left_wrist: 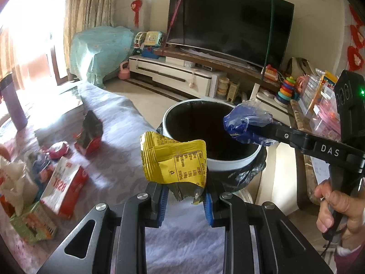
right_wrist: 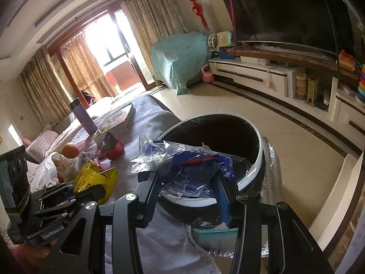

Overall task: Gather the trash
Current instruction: 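Carry the yellow wrapper and blue bag with both tools over the trash bin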

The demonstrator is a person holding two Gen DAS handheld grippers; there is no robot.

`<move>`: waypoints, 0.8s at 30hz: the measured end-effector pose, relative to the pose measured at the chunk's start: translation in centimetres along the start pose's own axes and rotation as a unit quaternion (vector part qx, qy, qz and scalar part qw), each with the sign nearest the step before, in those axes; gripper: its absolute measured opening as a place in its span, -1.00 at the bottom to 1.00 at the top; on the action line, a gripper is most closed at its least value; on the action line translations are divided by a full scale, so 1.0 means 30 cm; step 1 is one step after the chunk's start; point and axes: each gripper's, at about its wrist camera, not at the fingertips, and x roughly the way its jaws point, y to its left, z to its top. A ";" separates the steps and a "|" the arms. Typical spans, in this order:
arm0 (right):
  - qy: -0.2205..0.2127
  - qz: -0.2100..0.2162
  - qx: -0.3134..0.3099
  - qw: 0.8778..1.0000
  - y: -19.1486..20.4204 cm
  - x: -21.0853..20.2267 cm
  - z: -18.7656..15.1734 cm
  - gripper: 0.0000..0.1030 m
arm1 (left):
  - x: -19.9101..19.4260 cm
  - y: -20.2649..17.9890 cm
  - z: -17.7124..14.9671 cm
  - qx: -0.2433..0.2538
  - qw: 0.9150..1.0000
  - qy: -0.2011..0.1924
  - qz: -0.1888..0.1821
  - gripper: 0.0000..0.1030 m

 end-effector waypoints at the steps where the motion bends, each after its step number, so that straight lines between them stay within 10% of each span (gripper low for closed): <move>1: 0.001 -0.001 0.001 1.000 -0.007 0.004 0.005 -0.11 | 0.017 0.002 0.010 -0.001 1.000 0.001 -0.002 -0.51; 24: 0.028 -0.021 -0.012 0.999 -0.067 0.105 0.079 -0.11 | 0.249 -0.031 0.189 0.008 1.000 0.016 -0.016 -0.50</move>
